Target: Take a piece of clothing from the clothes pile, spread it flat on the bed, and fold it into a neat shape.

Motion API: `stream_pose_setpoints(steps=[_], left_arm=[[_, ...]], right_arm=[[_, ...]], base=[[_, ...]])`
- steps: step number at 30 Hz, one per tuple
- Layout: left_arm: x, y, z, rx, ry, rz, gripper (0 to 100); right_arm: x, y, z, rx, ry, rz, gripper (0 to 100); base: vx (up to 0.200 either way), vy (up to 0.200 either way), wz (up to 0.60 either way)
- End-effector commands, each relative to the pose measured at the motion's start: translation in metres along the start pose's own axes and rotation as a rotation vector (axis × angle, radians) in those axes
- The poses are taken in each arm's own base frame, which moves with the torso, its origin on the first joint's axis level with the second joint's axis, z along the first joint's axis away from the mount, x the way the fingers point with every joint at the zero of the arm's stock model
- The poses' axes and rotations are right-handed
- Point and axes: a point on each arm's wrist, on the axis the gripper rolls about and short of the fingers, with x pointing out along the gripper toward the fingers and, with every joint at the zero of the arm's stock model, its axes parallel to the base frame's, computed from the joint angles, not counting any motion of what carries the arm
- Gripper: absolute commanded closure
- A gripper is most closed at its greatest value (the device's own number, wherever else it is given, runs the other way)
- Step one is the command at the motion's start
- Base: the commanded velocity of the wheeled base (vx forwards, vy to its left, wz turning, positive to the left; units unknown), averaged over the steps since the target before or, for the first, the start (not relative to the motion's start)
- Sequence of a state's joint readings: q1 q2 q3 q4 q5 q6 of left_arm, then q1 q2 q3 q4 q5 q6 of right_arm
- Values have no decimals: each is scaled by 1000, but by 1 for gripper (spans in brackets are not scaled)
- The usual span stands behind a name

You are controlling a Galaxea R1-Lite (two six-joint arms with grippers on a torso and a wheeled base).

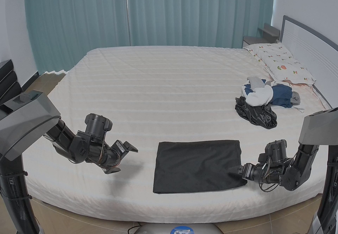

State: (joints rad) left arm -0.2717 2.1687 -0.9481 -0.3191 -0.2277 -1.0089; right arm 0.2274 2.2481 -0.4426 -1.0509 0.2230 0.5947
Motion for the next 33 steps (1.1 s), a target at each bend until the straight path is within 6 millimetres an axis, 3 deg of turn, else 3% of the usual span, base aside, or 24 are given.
stream_pose_setpoints(steps=[1,2,19,20,28,33], left_arm=[[1,-1,-1,3,-3,3,0],[1,-1,-1,3,-3,3,0],[1,0,-1,3,-2,4,0],[1,-1,-1,3,-3,3,0],[1,-1,-1,3,-3,3,0],[1,-1,-1,3,-1,2,0]], right_arm=[[-7,1,-12,-13,36,-3,0],[-7,-1,-14,-16,43,-11,100],[-21,-10,-26,-20,83,-52,100],[-21,-12,-27,-25,82,-55,0],[-25,-12,-16,5,-26,1,0],[-25,-18,5,189,-152,57,0]], base=[[0,0,0],[0,0,0],[0,0,0],[0,0,0],[0,0,0],[0,0,0]])
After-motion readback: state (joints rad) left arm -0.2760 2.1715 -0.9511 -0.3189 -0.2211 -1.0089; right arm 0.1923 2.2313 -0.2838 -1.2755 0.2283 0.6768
